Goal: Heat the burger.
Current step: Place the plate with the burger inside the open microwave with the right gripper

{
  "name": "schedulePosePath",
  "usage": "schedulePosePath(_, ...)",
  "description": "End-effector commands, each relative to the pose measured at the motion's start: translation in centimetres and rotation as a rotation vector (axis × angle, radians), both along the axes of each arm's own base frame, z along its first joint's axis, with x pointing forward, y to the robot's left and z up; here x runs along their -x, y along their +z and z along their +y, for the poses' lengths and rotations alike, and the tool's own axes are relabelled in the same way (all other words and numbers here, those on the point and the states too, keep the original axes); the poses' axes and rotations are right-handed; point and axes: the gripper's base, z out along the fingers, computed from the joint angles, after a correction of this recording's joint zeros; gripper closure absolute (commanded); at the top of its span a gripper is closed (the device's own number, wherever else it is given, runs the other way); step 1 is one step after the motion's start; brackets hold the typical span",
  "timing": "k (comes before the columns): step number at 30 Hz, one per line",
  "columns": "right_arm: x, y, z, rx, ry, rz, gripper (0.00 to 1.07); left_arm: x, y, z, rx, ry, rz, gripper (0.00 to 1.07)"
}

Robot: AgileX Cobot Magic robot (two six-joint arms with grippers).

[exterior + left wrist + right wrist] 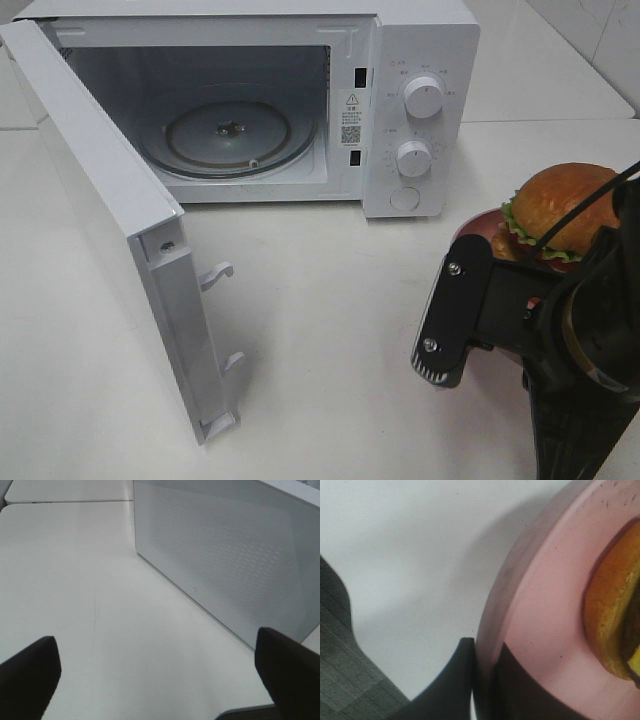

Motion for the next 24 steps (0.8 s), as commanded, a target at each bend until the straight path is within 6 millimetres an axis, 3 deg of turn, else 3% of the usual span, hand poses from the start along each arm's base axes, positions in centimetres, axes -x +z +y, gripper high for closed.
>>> schedulePosePath(1, 0.1, 0.4, 0.2, 0.041, 0.110, -0.043, 1.07, 0.0, 0.0, 0.0, 0.004, 0.001, -0.016, 0.09)
schedulePosePath(7, 1.2, 0.3, 1.7, 0.040, 0.317, -0.031, 1.07, 0.0, 0.0, 0.0, 0.004, 0.001, -0.016, 0.09)
schedulePosePath(24, 1.2, 0.3, 3.3, 0.044, 0.663, -0.044, 1.07, 0.0, 0.0, 0.0, 0.004, 0.001, -0.016, 0.09)
